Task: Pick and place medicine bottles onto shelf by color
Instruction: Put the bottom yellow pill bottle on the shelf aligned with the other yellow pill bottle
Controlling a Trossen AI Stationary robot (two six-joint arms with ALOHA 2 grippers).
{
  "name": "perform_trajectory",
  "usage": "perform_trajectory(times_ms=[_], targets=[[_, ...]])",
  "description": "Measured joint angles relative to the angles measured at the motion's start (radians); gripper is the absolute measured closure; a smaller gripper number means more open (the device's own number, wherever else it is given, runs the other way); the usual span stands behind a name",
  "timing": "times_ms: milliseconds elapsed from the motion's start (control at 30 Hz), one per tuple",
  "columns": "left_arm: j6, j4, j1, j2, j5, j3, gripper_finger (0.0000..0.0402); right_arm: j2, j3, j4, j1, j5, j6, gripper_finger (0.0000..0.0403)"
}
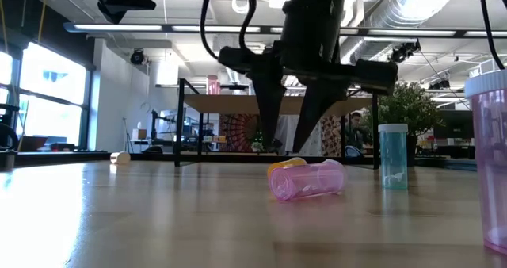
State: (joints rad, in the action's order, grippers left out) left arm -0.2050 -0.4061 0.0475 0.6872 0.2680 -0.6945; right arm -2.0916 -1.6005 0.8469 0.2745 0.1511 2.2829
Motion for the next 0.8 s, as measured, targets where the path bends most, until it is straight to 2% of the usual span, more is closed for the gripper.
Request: perform_trajectory(times_ms=[400,633,800], targets=[[0.035,0.0,0.0,-0.001,0.0,0.0,0.0222,-0.031,0.0,0.047,-0.01,0.003,0.03,0.0265],[0.034,-0.001,0.0,-0.001,0.0,0.0,0.0222,-0.049,0.0,0.013,-0.029,-0.006,0.003,0.0265],[0.034,-0.001,0.0,0.0,0.0,0.0,0.0222,-0.07,0.0,0.013,-0.033,-0.05,-0.013,0.0265]])
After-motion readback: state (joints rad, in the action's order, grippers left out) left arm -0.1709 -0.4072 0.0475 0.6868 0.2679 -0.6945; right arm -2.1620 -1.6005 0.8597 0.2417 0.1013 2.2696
